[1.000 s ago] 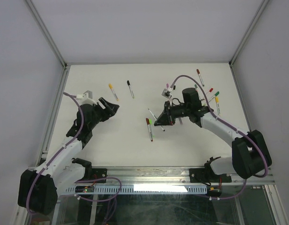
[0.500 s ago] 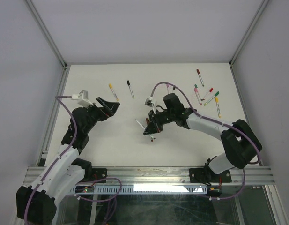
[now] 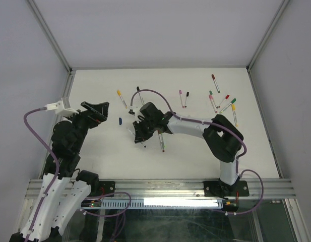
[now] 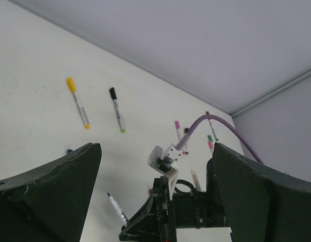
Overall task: Open the pen caps
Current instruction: Place the pen at the center of the board.
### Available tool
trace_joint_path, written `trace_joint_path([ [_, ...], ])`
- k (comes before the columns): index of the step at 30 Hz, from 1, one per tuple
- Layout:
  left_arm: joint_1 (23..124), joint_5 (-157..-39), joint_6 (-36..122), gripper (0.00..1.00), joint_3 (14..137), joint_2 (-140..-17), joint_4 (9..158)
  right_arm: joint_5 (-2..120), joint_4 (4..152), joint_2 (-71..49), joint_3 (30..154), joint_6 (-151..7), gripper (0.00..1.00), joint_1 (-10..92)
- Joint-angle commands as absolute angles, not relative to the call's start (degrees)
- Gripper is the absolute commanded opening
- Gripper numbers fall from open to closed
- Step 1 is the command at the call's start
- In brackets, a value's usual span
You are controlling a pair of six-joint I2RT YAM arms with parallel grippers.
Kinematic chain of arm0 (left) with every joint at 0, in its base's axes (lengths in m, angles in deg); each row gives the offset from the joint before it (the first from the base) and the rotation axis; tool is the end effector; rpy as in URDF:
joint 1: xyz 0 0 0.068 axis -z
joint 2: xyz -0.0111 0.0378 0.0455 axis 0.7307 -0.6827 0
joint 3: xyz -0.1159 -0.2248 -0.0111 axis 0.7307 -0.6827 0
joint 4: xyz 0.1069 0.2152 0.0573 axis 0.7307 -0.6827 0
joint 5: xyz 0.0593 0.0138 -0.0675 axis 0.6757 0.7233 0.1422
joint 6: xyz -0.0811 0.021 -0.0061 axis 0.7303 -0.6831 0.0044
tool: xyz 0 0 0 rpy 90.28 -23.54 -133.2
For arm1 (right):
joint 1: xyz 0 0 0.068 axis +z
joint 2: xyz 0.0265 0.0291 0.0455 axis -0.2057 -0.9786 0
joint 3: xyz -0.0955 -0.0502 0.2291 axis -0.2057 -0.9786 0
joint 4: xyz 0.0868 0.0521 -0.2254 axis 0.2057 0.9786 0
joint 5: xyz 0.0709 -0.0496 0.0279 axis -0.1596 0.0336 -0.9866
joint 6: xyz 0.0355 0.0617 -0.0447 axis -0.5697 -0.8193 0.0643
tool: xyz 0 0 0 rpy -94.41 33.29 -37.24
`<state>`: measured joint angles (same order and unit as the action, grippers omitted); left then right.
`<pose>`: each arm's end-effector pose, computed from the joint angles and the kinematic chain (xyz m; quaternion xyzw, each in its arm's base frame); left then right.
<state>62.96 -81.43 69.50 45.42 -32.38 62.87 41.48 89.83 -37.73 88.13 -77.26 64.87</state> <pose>0.1625 -0.0355 0.3271 -0.1876 0.7182 -0.2542 0.6200 0.2203 0.3448 0.1533 -0.3921 0.8286 0.3572 0.1793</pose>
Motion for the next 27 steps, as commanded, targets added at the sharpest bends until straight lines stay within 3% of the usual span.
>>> trace_joint_path([
  [1, 62.42, -74.42, 63.32, 0.96, 47.14, -30.66, 55.24, 53.65, 92.74, -41.05, 94.5, -82.92, 0.04, 67.94],
  [14, 62.44, -72.03, 60.07, 0.97, 45.28, -29.43, 53.86, 64.87, 93.82, -45.94, 96.84, -84.96, 0.07, 72.49],
  [22, 62.42, -72.9, 59.93, 0.97, 45.12, -29.07, 53.91, 64.79, 94.42, -47.38, 97.24, -84.13, 0.32, 72.78],
  [27, 62.46, -73.31, 59.74, 0.97, 45.24, -29.25, 53.93, 64.47, 94.5, -47.2, 97.24, -83.32, 0.37, 72.83],
])
